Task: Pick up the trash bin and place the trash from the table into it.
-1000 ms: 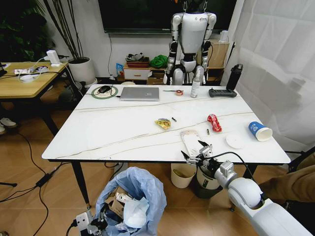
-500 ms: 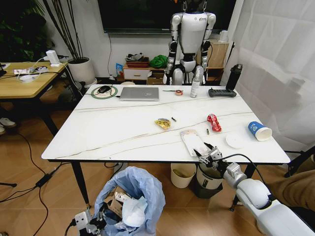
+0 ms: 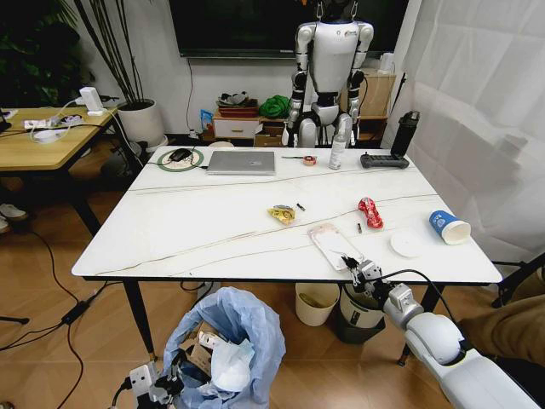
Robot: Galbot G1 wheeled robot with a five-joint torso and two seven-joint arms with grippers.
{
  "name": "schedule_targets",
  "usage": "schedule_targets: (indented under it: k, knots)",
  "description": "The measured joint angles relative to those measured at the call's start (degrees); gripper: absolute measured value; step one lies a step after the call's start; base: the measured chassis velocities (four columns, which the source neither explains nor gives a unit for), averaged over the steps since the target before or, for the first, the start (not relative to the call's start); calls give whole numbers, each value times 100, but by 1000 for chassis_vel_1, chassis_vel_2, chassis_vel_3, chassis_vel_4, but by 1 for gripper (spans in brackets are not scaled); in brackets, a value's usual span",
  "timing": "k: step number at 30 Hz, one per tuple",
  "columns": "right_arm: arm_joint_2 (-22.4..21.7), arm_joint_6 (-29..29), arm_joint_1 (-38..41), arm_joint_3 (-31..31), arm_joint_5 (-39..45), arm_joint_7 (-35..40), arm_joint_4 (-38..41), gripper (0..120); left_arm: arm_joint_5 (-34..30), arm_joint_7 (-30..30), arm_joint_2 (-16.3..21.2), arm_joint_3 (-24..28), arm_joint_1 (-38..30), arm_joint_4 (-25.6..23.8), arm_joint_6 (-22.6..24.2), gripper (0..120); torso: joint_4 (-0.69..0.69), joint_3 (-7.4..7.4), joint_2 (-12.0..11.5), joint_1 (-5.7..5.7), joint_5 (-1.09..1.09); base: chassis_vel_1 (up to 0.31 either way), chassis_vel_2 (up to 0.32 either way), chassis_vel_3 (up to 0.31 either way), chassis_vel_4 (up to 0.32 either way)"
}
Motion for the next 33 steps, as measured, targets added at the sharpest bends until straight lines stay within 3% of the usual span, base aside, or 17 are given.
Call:
schedule_targets:
  k: [12, 19, 25, 33]
  knots:
    - [-100, 336, 134, 100, 1563, -342, 494, 0, -65, -54, -4, 7, -14, -34, 44, 0, 1, 0, 0, 0, 1, 0, 0, 0, 0]
    - [-337, 974, 38, 52, 2669, -1364, 783, 0, -98, -62, 10, 11, -34, -58, 61, 0, 0, 0, 0, 0, 1, 0, 0, 0, 0]
    - [-668, 1475, -9, -510, 3765, -2987, 1316, 0, -147, -77, 38, -37, -60, -74, 95, 0, 0, 0, 0, 0, -2, 0, 0, 0, 0]
    - [-724, 1528, 297, -1656, 3541, -4164, 1282, 0, -149, -80, 8, -63, -53, -126, 101, 0, 1, 0, 0, 0, 0, 0, 0, 0, 0]
